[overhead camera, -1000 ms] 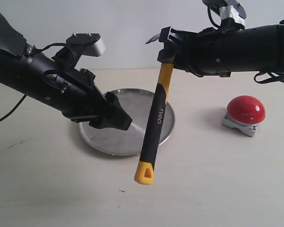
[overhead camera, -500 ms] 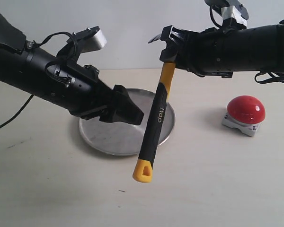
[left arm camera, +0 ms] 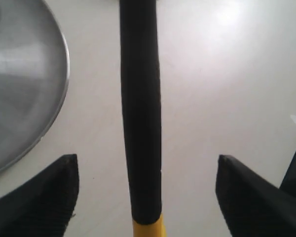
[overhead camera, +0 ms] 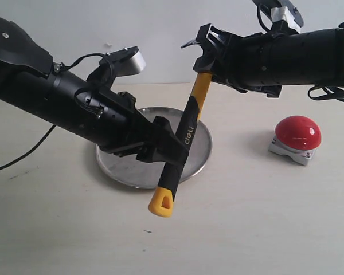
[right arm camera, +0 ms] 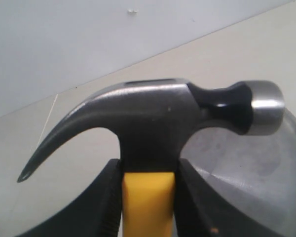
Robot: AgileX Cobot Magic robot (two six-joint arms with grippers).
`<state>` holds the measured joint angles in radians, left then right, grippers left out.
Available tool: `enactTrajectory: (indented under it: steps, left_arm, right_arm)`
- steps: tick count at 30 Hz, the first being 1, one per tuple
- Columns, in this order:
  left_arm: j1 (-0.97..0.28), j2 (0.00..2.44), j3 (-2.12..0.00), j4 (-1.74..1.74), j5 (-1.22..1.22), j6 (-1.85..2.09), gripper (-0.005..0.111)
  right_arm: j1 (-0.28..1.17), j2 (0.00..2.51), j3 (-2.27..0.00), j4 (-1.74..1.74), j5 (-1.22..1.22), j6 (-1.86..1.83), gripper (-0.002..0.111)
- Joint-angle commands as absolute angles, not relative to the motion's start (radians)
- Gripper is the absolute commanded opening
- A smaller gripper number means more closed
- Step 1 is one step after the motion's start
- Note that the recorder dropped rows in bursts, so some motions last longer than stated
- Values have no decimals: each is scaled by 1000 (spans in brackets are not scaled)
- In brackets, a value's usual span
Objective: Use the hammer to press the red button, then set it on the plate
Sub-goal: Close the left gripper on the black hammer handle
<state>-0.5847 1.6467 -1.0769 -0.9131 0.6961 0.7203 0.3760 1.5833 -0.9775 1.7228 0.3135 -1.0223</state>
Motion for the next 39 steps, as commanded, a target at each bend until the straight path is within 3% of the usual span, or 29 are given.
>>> enactTrajectory:
  steps: [1,39]
  left_arm:
    - [-598,1651,-1083,-915,637,728,74]
    - [-662,1757,-1083,-929,543,946,74]
  right_arm:
    - [377,1571,-996,1744,322,-1015,0]
    - [377,1571,-996,1744,241,-1005,0]
